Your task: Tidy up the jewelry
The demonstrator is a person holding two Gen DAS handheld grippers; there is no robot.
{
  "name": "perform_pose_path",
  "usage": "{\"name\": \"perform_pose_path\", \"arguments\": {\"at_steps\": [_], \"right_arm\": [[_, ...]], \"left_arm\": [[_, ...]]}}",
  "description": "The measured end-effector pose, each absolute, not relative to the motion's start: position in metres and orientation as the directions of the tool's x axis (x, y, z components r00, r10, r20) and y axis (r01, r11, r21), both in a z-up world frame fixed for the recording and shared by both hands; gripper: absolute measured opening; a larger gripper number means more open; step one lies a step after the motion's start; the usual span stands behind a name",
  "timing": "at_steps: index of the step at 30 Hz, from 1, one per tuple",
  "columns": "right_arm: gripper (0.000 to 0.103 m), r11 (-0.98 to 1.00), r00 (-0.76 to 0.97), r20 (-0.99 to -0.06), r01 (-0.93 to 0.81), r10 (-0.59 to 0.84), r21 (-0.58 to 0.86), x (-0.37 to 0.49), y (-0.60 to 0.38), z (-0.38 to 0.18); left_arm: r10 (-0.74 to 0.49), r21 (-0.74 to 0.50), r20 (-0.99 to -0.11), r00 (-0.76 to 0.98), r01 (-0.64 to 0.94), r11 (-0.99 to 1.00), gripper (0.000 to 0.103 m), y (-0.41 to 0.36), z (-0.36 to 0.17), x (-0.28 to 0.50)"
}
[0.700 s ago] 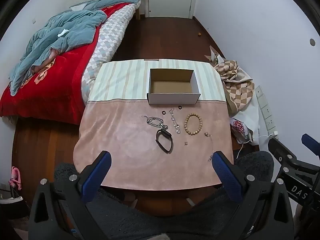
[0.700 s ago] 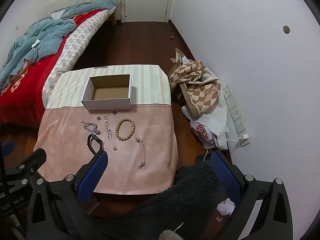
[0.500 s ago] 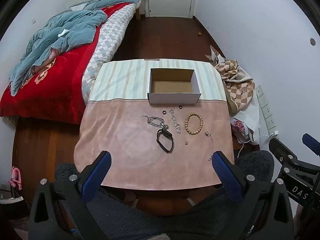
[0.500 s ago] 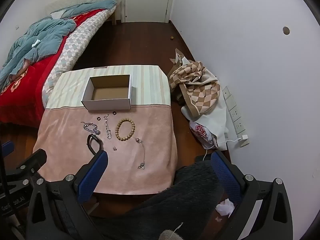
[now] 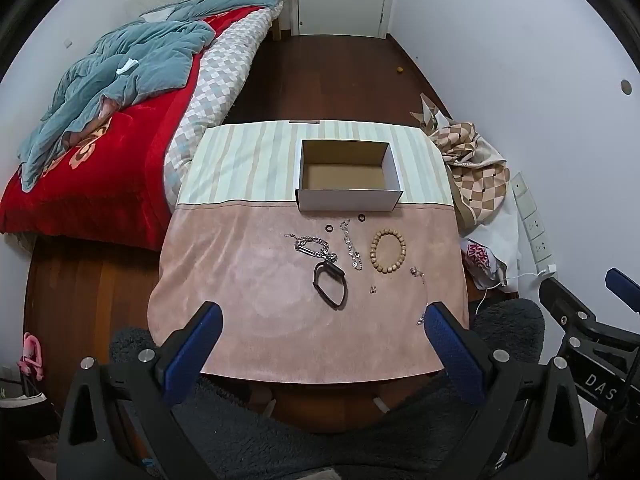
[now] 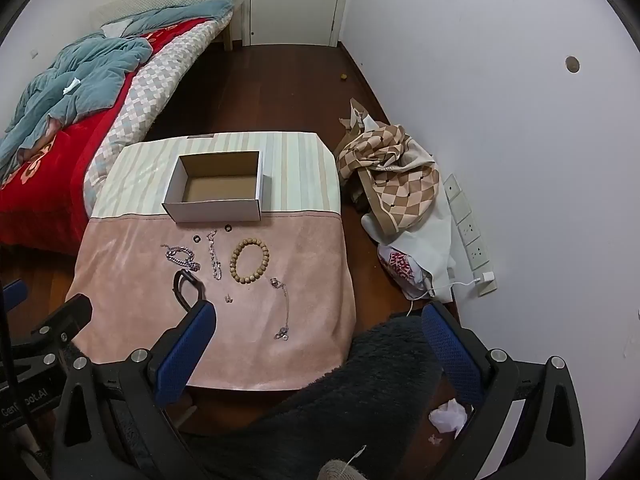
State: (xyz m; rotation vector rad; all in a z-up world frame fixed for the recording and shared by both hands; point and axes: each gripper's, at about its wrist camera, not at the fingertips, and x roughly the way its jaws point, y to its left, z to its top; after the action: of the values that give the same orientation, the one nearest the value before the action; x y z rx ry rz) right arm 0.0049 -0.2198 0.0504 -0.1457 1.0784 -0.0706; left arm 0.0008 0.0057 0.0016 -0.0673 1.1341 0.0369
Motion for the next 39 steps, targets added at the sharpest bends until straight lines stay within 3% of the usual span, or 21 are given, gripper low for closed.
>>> {"name": "perform_pose_path", "arguments": {"at_steps": [39], "right_arm": [[0.103, 0.988, 0.482, -0.867, -0.014, -0.130, -0.156, 0.009, -0.221, 0.061]], "left_arm": [[0.002, -0.037, -0.897, 0.443, -0.078, 0.996, 0.103, 0.008, 0.011, -0.002]]}}
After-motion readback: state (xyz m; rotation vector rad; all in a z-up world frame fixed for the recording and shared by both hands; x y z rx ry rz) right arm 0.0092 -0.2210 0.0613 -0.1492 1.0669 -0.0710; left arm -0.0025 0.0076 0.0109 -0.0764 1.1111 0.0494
